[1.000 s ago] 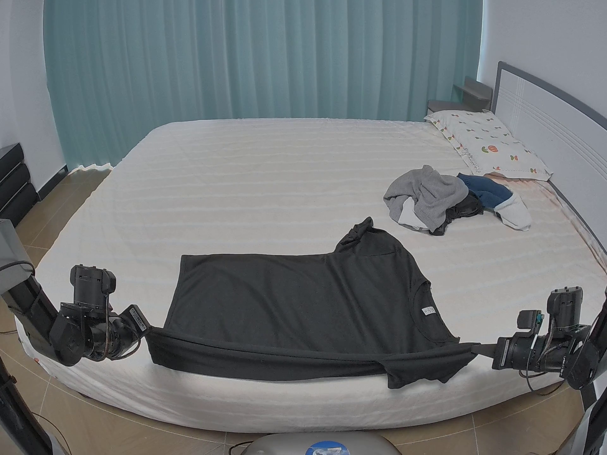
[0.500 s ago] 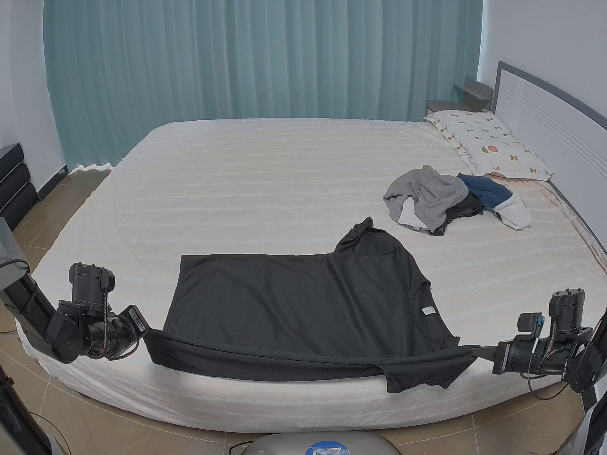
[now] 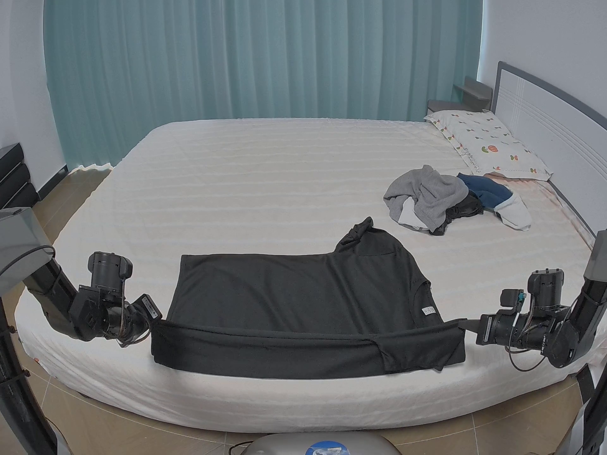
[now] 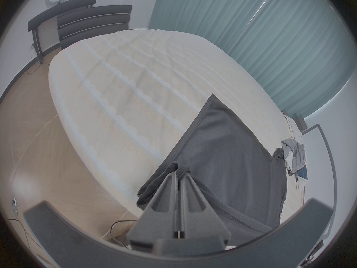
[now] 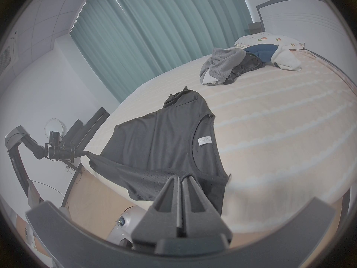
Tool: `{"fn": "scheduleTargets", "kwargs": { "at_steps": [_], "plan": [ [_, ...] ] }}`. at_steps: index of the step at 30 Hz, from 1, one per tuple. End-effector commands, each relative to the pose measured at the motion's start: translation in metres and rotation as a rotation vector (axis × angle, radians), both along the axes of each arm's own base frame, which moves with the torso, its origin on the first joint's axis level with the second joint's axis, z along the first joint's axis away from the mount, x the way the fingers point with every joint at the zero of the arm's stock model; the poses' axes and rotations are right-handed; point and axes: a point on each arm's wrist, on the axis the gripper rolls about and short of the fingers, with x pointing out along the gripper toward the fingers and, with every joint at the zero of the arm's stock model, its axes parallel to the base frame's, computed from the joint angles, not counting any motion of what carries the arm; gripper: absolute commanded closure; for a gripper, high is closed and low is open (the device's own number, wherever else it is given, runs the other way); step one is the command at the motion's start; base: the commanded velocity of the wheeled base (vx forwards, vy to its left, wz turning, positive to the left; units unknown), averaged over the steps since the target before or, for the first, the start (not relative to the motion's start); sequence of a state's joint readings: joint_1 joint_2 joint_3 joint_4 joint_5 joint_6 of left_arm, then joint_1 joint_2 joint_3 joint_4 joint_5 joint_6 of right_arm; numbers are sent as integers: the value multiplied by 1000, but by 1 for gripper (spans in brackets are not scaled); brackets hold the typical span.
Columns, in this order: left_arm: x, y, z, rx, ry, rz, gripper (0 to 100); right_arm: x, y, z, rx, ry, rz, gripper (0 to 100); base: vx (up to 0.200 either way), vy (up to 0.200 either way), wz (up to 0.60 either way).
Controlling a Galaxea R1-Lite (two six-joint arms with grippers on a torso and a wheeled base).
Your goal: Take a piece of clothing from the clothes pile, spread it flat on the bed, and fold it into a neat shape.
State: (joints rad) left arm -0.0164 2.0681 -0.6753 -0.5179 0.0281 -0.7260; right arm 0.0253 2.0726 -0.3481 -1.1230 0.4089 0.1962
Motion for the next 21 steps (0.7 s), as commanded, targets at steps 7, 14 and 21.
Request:
{"fn": "scheduleTargets", "kwargs": {
  "at_steps": [7,14,21],
  "plan": [
    [31,-4,-26,6,68,-3,100,37,7,-28,-2,15,17,100,0,0,0],
    [42,-6,-29,-13,72,20,100,51,8,-38,-1,8,18,100,0,0,0],
    [45,-10,-34,-16,81,13,100,63,9,-46,0,3,20,100,0,0,0]
  ]
}}
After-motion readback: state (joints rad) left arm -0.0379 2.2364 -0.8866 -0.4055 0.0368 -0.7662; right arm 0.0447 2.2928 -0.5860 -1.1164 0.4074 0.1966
